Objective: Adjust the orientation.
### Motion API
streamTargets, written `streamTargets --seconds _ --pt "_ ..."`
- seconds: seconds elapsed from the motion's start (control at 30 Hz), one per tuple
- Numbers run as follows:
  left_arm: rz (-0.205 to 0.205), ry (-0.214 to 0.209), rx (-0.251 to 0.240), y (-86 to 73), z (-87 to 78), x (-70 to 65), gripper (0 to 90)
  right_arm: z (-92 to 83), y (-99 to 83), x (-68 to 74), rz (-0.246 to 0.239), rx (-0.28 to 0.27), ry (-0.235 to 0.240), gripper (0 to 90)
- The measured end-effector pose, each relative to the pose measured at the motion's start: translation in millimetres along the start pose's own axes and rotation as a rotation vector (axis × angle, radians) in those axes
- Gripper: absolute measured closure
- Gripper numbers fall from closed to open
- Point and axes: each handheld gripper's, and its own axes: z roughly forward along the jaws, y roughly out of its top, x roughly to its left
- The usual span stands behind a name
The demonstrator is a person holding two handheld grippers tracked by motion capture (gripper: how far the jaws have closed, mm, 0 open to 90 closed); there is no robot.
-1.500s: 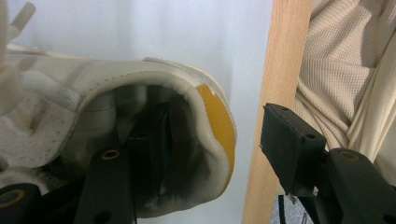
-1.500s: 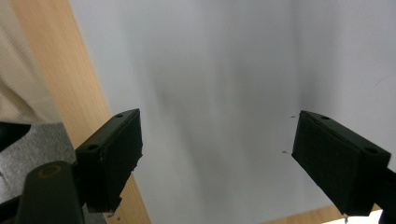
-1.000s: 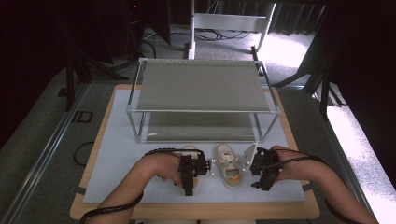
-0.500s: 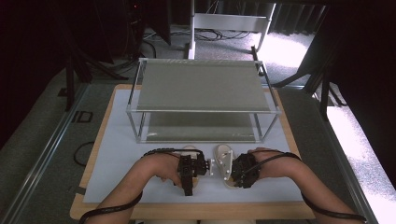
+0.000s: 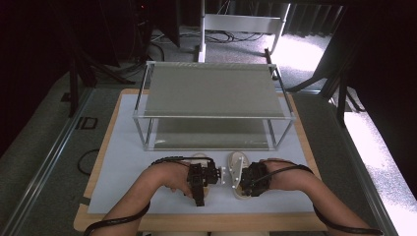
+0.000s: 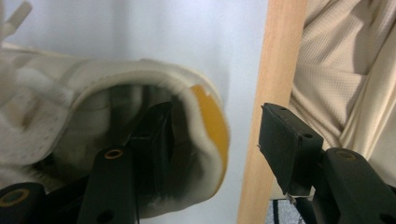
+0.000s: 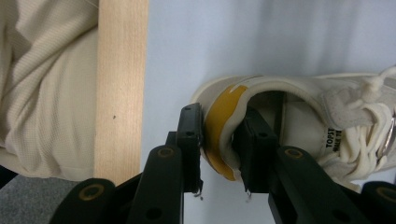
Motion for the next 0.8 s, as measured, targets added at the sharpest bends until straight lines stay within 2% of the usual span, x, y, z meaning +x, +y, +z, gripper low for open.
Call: streamTargets --seconds 0.1,0.17,0.23,0.3,0.37,0.43,0.6,0.67,0.73,0.8 --pt "-0.015 0.008 -0.017 0.3 -0.3 -1.1 44.3 0.3 -3.6 3.7 0.020 0.028 -0.013 72.7" --pt "0.001 0.001 -0.012 0.5 -1.6 0.2 44.3 0.7 -6.5 6.4 0.036 0.047 -0.021 72.7" --pt "0.000 -0.005 -0.012 0.9 -2.0 0.6 44.3 1.9 -9.0 7.8 0.037 0.048 -0.018 72.6" --pt "-0.007 -0.009 -0.017 1.6 -1.4 0.1 44.3 3.4 -10.1 7.2 0.061 0.040 -0.009 72.5" --pt "0.000 -0.001 -0.007 2.6 0.1 0.9 45.7 4.4 -10.9 6.2 0.065 0.025 -0.005 72.2" --pt "-0.020 -0.007 -0.024 3.2 2.8 0.2 47.0 4.7 -11.4 4.8 0.055 0.009 -0.006 71.0" --pt "-0.018 -0.008 0.000 3.2 6.8 3.5 55.2 8.1 -10.5 2.8 0.070 0.024 0.017 66.3" --pt "-0.013 -0.008 0.000 2.4 7.3 4.2 59.7 11.5 -10.6 0.9 0.059 0.022 0.024 66.2" --pt "0.019 -0.009 0.006 0.8 8.0 4.6 65.9 13.4 -10.6 0.8 0.059 0.020 0.035 68.1" --pt "0.033 -0.009 0.005 -0.4 9.3 5.3 68.2 13.0 -10.4 1.3 0.054 0.020 0.033 68.0"
